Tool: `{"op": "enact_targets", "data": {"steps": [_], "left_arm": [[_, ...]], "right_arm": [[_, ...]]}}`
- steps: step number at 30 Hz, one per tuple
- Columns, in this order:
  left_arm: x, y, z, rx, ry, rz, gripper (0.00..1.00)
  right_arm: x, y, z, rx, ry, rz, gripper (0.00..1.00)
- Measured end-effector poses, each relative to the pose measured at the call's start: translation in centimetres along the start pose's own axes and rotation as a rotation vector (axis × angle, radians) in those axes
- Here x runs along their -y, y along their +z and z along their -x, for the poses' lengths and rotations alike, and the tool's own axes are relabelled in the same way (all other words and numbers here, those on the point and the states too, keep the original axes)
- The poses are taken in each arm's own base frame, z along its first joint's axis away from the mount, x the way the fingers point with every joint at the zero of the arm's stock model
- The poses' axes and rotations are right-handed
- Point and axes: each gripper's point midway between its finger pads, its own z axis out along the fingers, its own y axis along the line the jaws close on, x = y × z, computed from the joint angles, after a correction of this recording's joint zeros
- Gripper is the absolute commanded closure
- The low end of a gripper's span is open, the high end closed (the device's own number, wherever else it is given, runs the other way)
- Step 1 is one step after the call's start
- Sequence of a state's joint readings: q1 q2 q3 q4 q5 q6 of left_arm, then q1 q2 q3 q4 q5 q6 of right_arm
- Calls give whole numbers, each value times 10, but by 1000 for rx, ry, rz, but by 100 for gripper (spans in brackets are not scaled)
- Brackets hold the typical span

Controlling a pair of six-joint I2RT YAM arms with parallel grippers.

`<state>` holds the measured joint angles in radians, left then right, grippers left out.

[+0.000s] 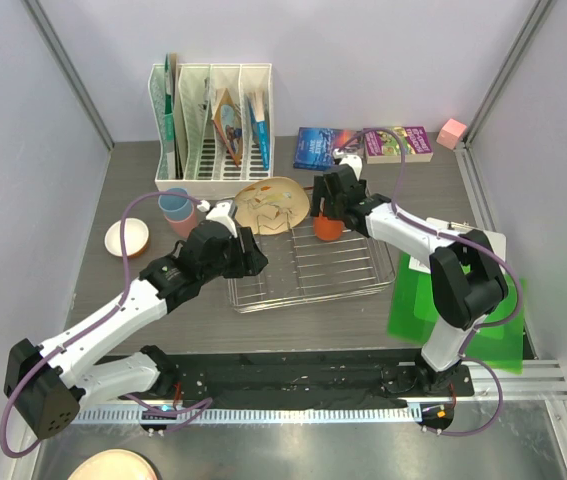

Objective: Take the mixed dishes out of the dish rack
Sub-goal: Pick up the cup from the dish rack.

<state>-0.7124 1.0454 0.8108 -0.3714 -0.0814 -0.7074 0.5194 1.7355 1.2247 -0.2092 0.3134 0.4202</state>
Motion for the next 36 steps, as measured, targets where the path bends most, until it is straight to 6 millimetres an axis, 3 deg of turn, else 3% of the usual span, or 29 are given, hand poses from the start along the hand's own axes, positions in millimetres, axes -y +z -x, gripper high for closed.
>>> {"op": "enact_targets", "data": {"steps": [3, 8, 11, 13, 16, 22, 26, 33, 36], "left_arm": [[0, 0, -1, -2, -1, 0, 41], [-1, 3, -4, -14, -7, 5, 41], [-1, 4, -5, -20, -13, 9, 41], [-1, 5, -5, -22, -16, 10, 41], [-2, 5, -6, -22, -16, 10, 41], [-2, 5, -7, -24, -16, 12, 41], [-2, 5, -7, -25, -17, 12, 41], [-3, 7, -8, -24, -41, 15, 42], [-5, 9, -11, -15, -63, 13, 42]], "right_arm": [[2, 0, 0, 3, 1, -11, 37], [5, 0, 1, 8, 3, -26, 51], [6, -1, 1, 10, 3, -31, 65], [8, -2, 0, 11, 3, -36, 83], [8, -2, 0, 12, 3, -38, 99], [12, -9, -3, -1, 2, -43, 99], [15, -28, -2, -20, 1, -38, 99], [8, -90, 37, 96, 83, 76, 99], [4, -113, 42, 146, 127, 150, 99]]}}
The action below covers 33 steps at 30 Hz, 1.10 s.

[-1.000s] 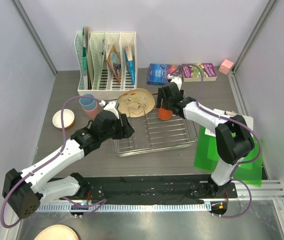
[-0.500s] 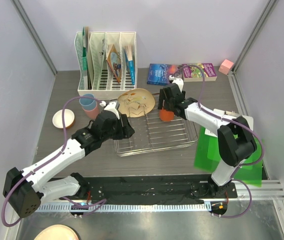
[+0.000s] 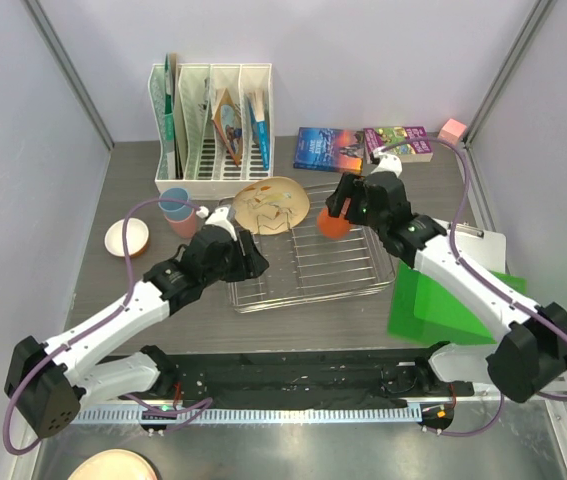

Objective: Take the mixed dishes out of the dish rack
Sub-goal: Pick up the cup from the dish rack, then place the cup at the center of the board.

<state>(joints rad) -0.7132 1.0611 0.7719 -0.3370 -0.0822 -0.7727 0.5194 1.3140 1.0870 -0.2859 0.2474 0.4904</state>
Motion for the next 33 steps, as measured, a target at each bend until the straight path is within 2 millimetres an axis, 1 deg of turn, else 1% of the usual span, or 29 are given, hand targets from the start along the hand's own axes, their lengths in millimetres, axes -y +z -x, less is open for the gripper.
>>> {"op": "enact_targets", "data": {"steps": [2, 4, 7, 9, 10, 11, 14, 16, 18, 21, 24, 25, 28, 29, 33], "left_arm": [[-1, -1, -1, 7, -15, -7, 42], [2, -2, 1, 25, -34, -24, 42], [13, -7, 12, 70, -59, -70, 42], [21, -10, 20, 109, -76, -113, 39], [24, -12, 23, 125, -81, -132, 34], [30, -15, 28, 150, -90, -166, 21], [39, -23, 37, 197, -106, -223, 6], [45, -27, 44, 225, -113, -252, 4], [50, -29, 50, 245, -118, -275, 4], [59, -31, 56, 263, -131, -316, 4], [70, -30, 61, 272, -145, -366, 6], [76, -30, 63, 276, -157, -398, 8], [85, -25, 62, 270, -182, -449, 12], [88, -22, 61, 259, -193, -465, 14], [95, -7, 53, 208, -209, -493, 16]], "right_arm": [[-6, -9, -3, 14, 34, 56, 99], [-10, -12, -10, 9, 62, 103, 99], [-17, -11, -26, -6, 109, 173, 99], [-19, -10, -40, -19, 157, 227, 99], [-20, -10, -47, -24, 187, 255, 99], [-21, -11, -53, -25, 222, 290, 99], [-19, -14, -62, -24, 322, 363, 99], [-18, -17, -59, -9, 376, 401, 99], [-18, -21, -49, 29, 432, 450, 99], [-18, -32, -33, 91, 511, 532, 99], [-17, -41, -23, 132, 577, 600, 99], [-15, -45, -20, 144, 610, 631, 99], [-14, -50, -20, 150, 679, 694, 99], [-15, -51, -20, 147, 705, 719, 99], [-22, -52, -22, 111, 760, 790, 99]]}}
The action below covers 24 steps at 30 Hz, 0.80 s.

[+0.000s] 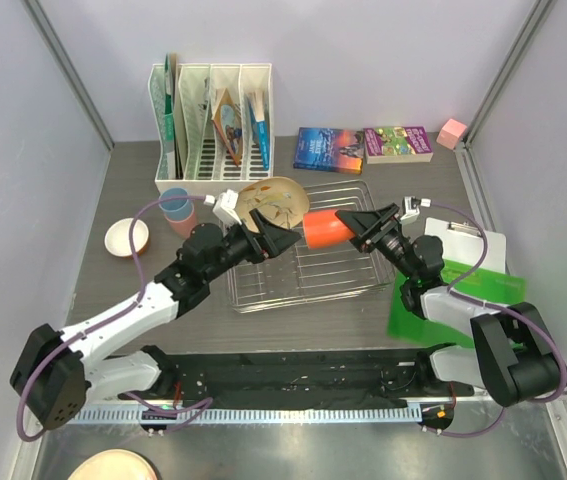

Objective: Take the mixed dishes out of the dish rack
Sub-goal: Place the cup at the center of the board.

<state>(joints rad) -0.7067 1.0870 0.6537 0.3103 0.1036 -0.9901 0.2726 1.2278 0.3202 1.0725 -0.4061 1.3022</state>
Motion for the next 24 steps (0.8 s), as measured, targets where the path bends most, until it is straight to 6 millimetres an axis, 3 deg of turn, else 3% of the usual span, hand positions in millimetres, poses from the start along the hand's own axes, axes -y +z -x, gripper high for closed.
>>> {"op": "enact_targets", "data": {"steps": [4, 11, 21, 24], "left_arm": [[5, 8, -7, -36, -23, -42, 16], [31, 16, -2, -36, -36, -145, 18], [43, 34, -17, -80, -75, -210, 25], [44, 39, -25, -101, -80, -218, 31]], "right_arm": [[-8, 0, -5, -31, 30, 44, 99], [-21, -1, -7, -49, 28, 98, 99], [-9, 1, -13, -78, 43, 71, 99], [-6, 1, -14, -87, 46, 66, 99]]}}
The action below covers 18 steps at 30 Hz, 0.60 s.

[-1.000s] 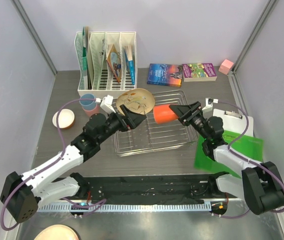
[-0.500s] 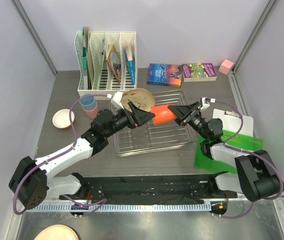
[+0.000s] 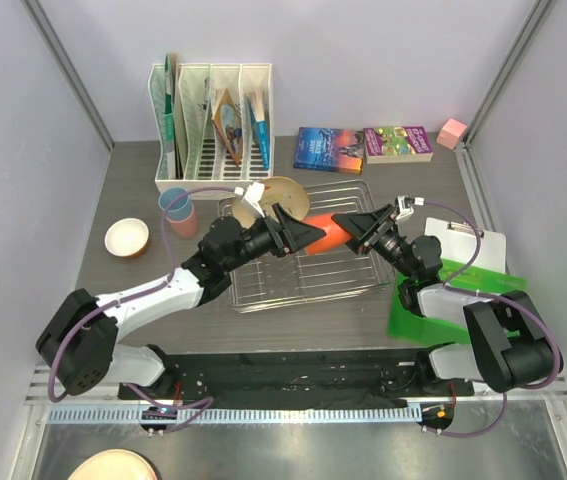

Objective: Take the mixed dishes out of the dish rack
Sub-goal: Place the cup at the center of the board.

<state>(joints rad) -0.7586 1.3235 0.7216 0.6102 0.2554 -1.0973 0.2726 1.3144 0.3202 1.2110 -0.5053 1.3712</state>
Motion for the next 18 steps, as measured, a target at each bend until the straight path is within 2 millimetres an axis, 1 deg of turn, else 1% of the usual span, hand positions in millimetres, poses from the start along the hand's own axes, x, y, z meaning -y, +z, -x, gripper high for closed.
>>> {"op": "enact_targets", "data": {"steps": [2, 3, 5, 6, 11, 12, 13, 14, 15, 16, 18], "left_arm": [[0, 3, -4, -13, -3, -6, 37], [1, 4, -6, -17, -4, -11, 45], [4, 7, -7, -25, -2, -21, 54], [3, 7, -9, -28, -4, -23, 61], [-2, 7, -12, -42, -5, -5, 74], [-3, 7, -13, -46, -6, 0, 79], [-3, 7, -13, -47, -6, 1, 82], [-3, 7, -14, -50, -6, -4, 93], [0, 7, -14, -54, -5, -13, 99], [2, 7, -14, -56, -7, -19, 100], [12, 8, -13, -60, 7, -52, 100]], "right_arm": [[0, 0, -1, -7, 0, 0, 99], [0, 0, -2, -12, -1, 1, 99], [0, -1, -3, -18, 0, 3, 99], [-1, -1, -3, -19, -3, 6, 99], [-4, -1, -4, -24, -13, 19, 99], [-4, -1, -4, -26, -16, 19, 99], [-4, -1, -4, -27, -15, 19, 99], [-5, -2, -4, -27, -12, 17, 99], [-5, -2, -4, -28, -8, 14, 99], [-5, -2, -4, -29, -5, 12, 99], [-5, -2, -6, -40, 17, 0, 77]]}}
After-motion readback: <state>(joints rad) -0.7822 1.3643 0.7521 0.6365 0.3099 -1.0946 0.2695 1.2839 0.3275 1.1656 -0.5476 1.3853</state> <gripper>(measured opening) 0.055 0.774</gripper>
